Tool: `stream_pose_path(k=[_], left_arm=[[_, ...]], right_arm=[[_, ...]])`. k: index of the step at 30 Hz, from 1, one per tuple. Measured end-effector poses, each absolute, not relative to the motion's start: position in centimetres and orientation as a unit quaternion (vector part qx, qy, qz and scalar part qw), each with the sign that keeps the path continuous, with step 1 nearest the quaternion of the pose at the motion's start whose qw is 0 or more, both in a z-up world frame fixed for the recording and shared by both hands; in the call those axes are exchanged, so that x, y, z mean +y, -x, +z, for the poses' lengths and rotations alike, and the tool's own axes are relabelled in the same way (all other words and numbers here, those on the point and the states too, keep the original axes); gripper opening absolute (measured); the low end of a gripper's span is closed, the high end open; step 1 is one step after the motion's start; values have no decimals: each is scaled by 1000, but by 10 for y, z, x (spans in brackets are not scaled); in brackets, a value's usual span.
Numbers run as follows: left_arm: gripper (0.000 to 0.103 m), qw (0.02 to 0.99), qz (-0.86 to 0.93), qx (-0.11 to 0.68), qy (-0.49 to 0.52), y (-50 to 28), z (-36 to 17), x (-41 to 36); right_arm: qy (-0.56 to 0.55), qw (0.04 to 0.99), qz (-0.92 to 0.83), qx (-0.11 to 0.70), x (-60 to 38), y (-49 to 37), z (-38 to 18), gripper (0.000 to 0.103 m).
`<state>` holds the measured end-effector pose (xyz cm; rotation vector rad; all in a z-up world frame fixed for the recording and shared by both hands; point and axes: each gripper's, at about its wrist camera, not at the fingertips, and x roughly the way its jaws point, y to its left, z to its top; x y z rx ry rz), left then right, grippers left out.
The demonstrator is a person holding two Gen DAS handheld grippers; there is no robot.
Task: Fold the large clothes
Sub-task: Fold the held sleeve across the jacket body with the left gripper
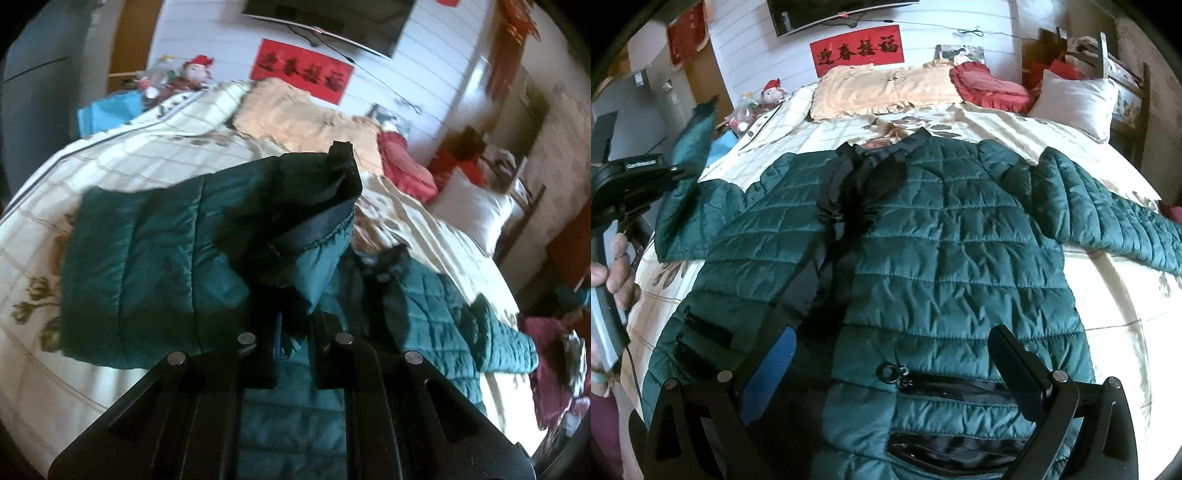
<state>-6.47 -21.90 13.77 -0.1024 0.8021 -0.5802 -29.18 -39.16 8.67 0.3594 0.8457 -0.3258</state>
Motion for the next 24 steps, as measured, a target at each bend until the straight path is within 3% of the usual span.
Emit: stream_pose_path(k=[24], left_arm=[[9, 831, -345, 437, -24, 100, 97, -339]], right_arm=[[-168, 877, -186, 411, -422, 305, 75, 103]])
